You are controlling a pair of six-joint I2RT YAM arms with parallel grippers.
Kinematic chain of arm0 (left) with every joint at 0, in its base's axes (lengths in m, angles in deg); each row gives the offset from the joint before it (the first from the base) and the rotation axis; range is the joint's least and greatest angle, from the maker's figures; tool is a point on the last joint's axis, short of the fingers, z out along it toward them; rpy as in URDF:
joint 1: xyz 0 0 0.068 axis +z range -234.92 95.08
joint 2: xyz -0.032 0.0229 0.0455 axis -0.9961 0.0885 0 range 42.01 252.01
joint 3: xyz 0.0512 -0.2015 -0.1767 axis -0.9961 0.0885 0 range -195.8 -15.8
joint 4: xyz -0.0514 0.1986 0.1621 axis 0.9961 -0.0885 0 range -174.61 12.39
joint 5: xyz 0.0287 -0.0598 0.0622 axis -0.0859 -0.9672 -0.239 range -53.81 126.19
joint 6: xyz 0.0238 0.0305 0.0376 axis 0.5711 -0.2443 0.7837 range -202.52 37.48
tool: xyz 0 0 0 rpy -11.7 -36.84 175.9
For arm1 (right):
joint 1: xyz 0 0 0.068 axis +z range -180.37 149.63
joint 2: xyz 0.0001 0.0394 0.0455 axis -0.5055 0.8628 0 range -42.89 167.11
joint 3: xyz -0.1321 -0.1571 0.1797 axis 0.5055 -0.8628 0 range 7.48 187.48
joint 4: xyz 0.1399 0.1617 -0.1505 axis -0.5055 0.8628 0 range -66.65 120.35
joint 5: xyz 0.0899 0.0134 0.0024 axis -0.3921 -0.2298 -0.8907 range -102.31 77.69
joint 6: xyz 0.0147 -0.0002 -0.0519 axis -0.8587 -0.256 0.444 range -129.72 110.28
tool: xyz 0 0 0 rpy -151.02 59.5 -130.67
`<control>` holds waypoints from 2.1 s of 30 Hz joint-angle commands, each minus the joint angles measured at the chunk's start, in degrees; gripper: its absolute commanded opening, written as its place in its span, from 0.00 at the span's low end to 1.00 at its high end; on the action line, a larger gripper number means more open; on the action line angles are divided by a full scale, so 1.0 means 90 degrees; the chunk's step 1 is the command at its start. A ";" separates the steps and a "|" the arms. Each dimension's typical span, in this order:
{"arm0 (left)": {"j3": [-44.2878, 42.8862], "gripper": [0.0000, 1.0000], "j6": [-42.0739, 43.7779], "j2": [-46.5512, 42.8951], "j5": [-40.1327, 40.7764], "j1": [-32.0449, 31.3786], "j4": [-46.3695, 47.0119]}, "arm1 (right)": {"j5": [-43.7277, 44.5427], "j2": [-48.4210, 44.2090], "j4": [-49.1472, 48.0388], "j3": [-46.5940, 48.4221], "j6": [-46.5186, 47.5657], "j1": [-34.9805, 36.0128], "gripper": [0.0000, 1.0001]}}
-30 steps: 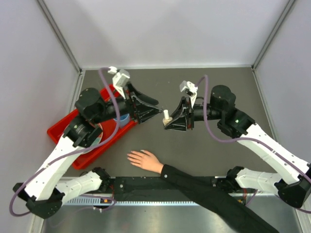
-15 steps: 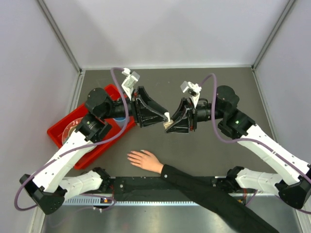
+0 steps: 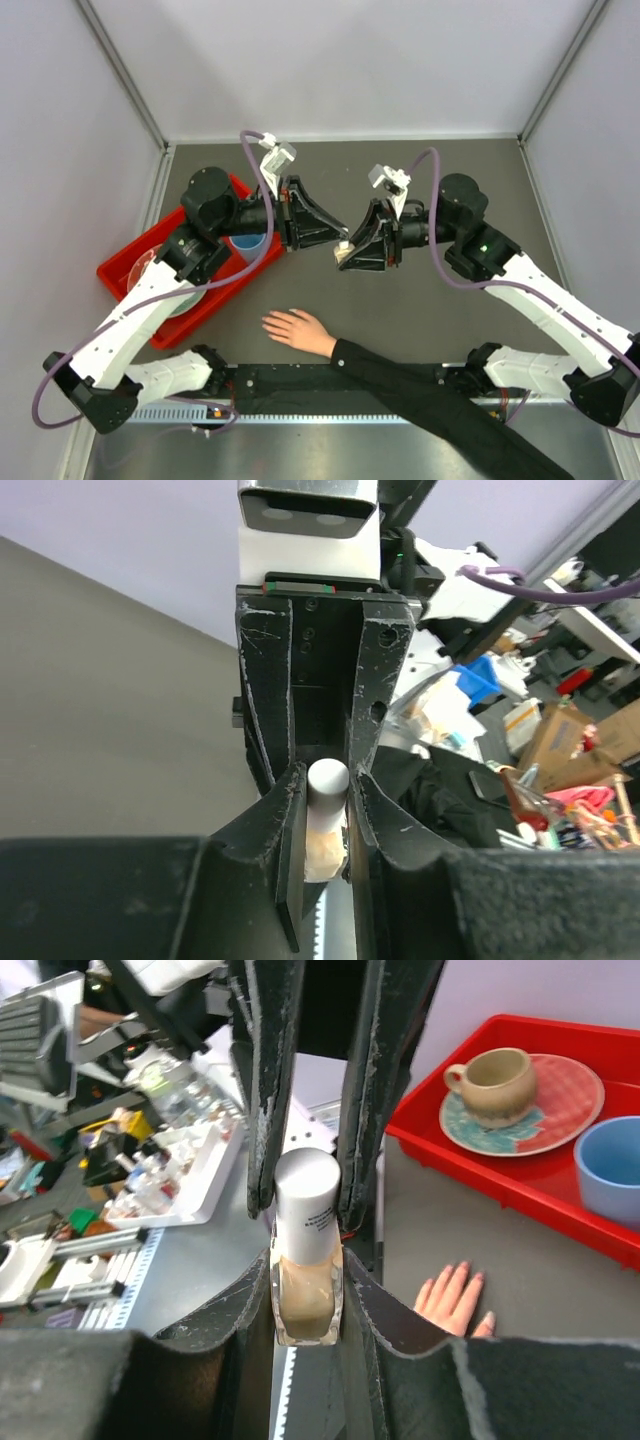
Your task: Paint the nails
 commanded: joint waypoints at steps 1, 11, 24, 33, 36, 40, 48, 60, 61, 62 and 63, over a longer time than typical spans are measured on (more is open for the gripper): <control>-0.0606 0.07 0.0712 0.0120 0.0417 -0.0026 -0.0946 | 0.0851 0.0065 0.0472 0.0528 0.0611 -0.0013 0.00; -0.1271 0.00 0.1269 0.0295 0.8608 -0.1801 -0.2335 | 0.5821 0.0318 0.1100 0.0861 0.1326 0.0875 0.00; -0.1993 0.36 0.1474 0.0893 0.7375 -0.1882 -0.2412 | 0.5501 0.0417 0.1110 0.0677 0.1717 0.0701 0.00; -0.1487 0.69 0.1417 -0.0026 0.3031 -0.0468 -0.2394 | 0.1784 -0.0022 0.1091 0.0296 0.1376 -0.0130 0.00; -0.0833 0.83 0.0958 -0.0153 0.1887 0.0040 -0.1731 | 0.0973 0.0016 0.0817 0.0256 0.0966 -0.0218 0.00; -0.0334 0.76 0.0508 0.0022 0.0792 0.0209 -0.0793 | 0.0591 0.0007 0.0574 0.0197 0.0731 -0.0218 0.00; 0.0633 0.55 -0.0751 0.0003 -0.0206 0.0209 0.1659 | 0.0063 0.0104 -0.0208 0.0090 0.0135 -0.0297 0.00; 0.0488 0.31 -0.0557 -0.0134 -0.0079 0.0199 0.1162 | 0.0112 0.0289 -0.0198 0.0207 0.0154 -0.0297 0.00; 0.0487 0.29 -0.0586 -0.0133 -0.0079 0.0209 0.1152 | 0.0131 0.0290 -0.0208 0.0207 0.0145 -0.0297 0.00; 0.0458 0.27 -0.0606 -0.0104 -0.0099 0.0199 0.1123 | 0.0141 0.0290 -0.0218 0.0217 0.0135 -0.0297 0.00; 0.0438 0.23 -0.0625 -0.0065 -0.0147 0.0189 0.1133 | 0.0141 0.0290 -0.0209 0.0226 0.0135 -0.0297 0.00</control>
